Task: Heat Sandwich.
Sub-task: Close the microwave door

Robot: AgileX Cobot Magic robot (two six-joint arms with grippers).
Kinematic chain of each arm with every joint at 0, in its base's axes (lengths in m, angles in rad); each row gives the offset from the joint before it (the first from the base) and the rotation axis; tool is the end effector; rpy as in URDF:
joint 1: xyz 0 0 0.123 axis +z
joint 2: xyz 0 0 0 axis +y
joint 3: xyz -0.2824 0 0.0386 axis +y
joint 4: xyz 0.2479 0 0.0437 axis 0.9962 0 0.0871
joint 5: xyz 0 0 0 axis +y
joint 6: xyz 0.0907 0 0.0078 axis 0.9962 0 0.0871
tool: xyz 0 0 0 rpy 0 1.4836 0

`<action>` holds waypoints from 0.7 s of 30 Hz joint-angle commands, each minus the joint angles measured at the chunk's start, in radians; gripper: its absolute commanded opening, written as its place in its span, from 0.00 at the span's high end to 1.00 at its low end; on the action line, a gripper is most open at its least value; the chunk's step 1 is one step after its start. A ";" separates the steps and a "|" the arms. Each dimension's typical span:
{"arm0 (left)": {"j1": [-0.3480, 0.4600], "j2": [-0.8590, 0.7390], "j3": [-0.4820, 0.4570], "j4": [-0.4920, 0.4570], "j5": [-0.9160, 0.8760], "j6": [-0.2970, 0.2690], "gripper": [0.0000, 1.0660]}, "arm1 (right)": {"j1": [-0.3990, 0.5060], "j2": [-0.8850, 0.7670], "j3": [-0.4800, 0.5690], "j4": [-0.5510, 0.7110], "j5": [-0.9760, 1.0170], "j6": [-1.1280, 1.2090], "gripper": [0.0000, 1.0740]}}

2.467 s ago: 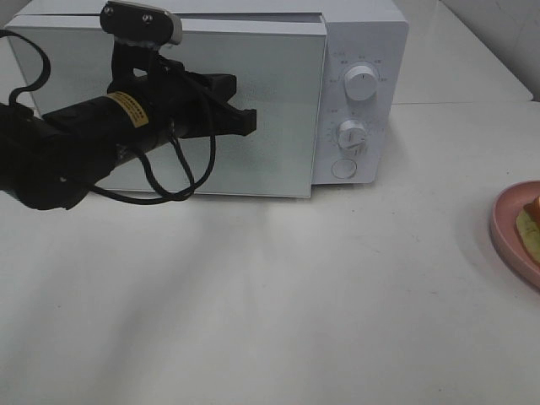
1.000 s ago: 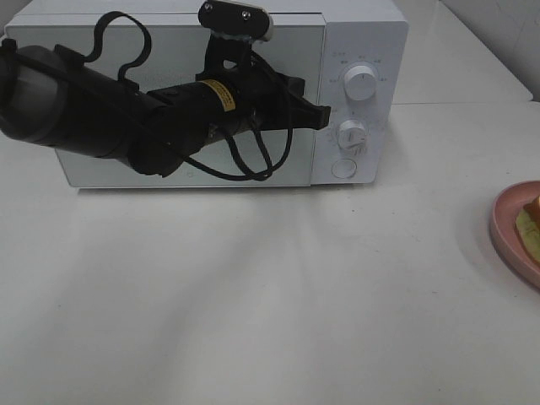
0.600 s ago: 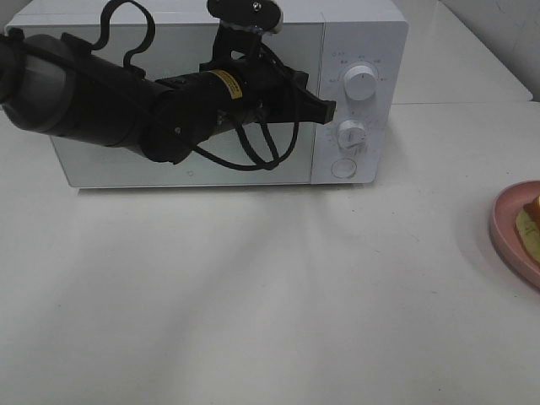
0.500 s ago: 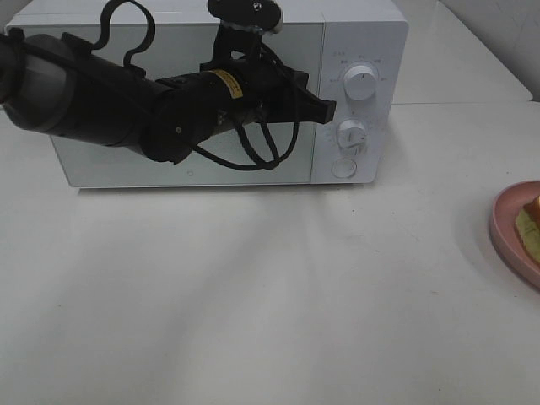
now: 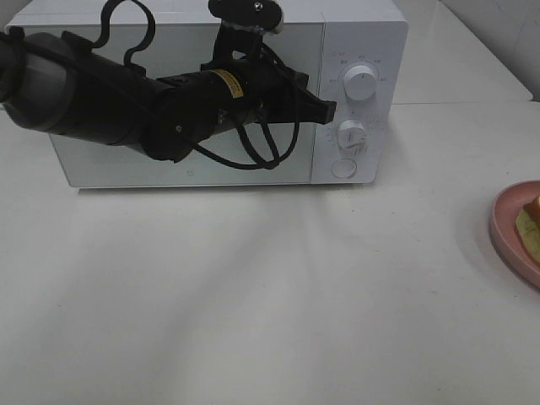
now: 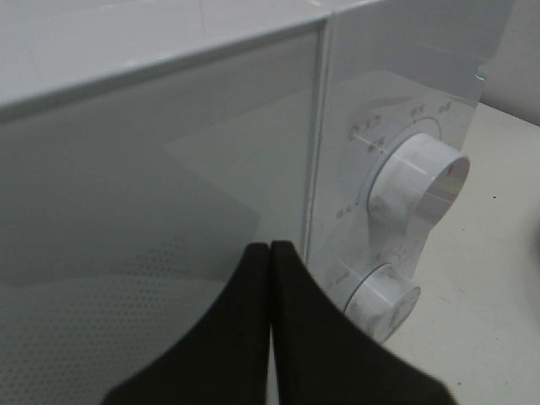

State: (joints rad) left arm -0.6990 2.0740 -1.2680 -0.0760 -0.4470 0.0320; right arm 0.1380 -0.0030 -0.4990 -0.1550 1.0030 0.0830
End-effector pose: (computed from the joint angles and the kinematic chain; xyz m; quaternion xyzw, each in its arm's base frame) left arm 0.3546 -0.2942 0.1785 0.2497 0.7565 -0.2051 0.5685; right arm -0.0018 -0.0122 0.2824 -0.0221 0.8345 -0.0168 0.5503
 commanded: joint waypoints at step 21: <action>-0.002 -0.139 0.127 -0.096 0.140 -0.004 1.00 | -0.008 -0.027 0.002 0.002 -0.007 -0.012 0.31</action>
State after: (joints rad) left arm -0.6950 1.9630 -1.1560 -0.1600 -0.3200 0.0320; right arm 0.1380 -0.0030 -0.4990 -0.1550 1.0030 0.0830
